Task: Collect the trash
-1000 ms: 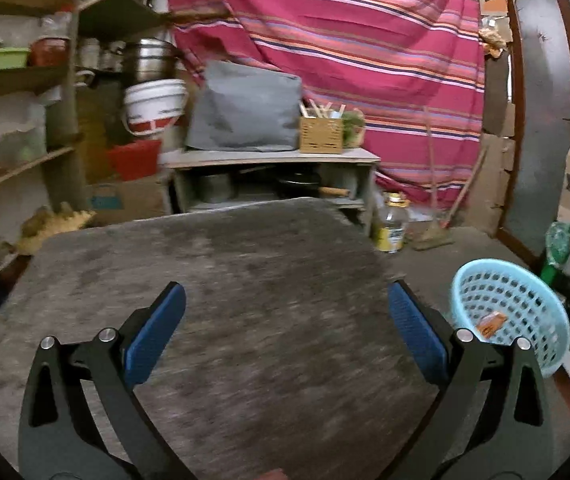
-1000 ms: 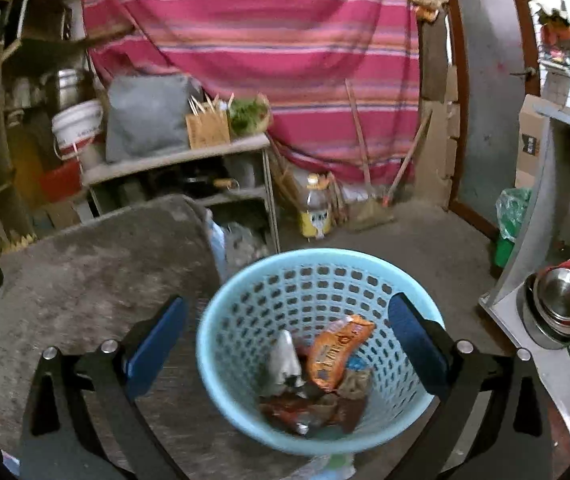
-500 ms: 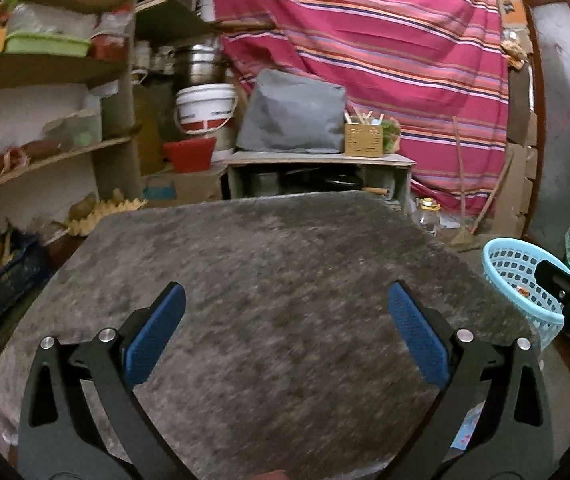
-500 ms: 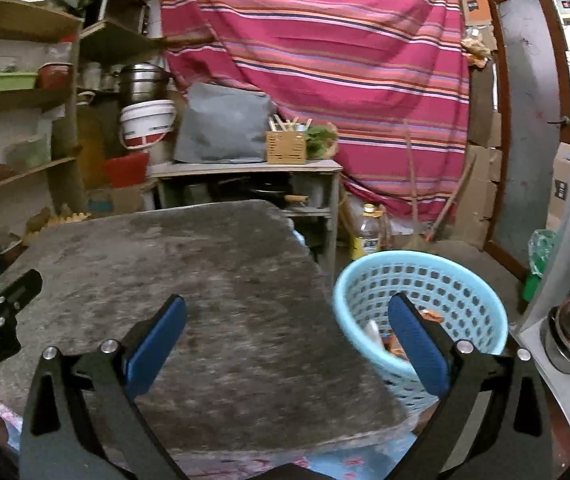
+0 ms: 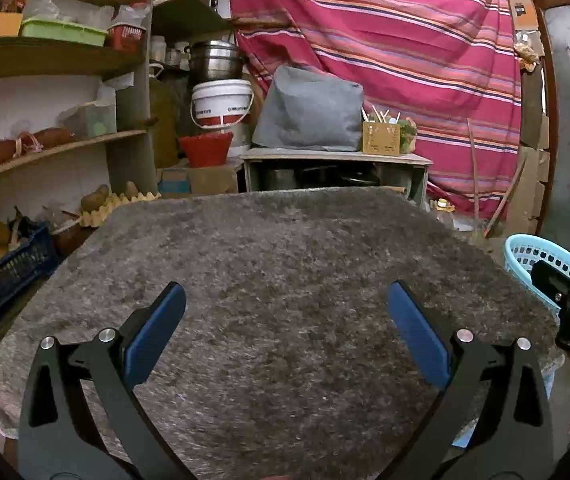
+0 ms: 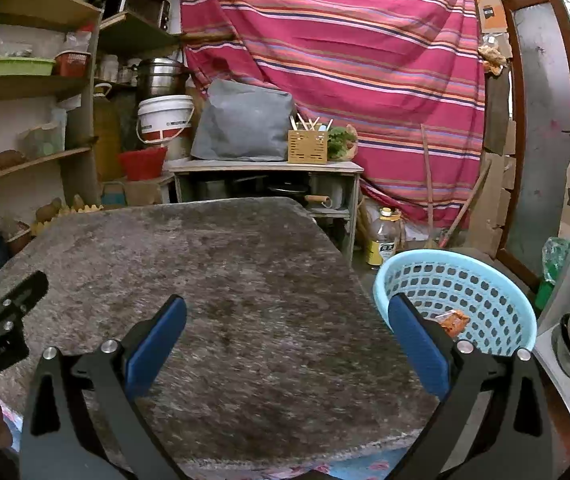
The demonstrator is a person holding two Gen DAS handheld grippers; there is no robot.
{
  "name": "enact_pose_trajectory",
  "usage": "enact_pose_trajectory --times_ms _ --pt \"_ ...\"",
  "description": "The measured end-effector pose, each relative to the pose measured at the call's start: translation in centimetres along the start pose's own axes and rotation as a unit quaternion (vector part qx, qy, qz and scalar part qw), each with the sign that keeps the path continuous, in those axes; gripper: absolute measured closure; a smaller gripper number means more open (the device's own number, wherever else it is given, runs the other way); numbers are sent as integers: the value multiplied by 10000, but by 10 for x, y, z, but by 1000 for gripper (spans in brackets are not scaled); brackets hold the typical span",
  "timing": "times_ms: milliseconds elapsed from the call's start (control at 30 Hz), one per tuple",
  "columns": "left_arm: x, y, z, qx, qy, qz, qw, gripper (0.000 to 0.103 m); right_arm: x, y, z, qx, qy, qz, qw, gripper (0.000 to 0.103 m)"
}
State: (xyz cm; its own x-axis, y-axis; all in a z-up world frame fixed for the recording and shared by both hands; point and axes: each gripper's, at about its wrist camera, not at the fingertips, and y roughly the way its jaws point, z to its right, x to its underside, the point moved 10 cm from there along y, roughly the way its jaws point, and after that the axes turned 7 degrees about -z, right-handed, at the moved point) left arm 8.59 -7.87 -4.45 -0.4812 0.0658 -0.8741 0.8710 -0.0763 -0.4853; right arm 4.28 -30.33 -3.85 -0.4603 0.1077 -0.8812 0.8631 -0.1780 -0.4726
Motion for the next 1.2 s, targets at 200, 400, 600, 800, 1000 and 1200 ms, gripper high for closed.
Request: enact_pose_trajectory --times_ms 200,400,600,800,1000,1200 --pt "0 0 0 -78 68 67 9999 5 1 1 -5 51 -90 28 9999 4" --pt "1 -1 -2 -60 33 98 9999 5 0 2 -6 53 -92 32 9999 4" --pt "1 -4 -5 -39 -5 137 9999 5 -1 1 -9 14 -129 64 9999 4" --pt "0 -5 -7 -69 8 170 9998 5 -2 1 -14 25 -218 99 9997 4" --pt "-2 -9 -11 -109 -21 213 9997 5 -1 1 -18 12 -249 93 9996 4" --pt "-5 -11 -16 -136 -50 254 9996 5 -1 2 -19 6 -245 85 9997 4"
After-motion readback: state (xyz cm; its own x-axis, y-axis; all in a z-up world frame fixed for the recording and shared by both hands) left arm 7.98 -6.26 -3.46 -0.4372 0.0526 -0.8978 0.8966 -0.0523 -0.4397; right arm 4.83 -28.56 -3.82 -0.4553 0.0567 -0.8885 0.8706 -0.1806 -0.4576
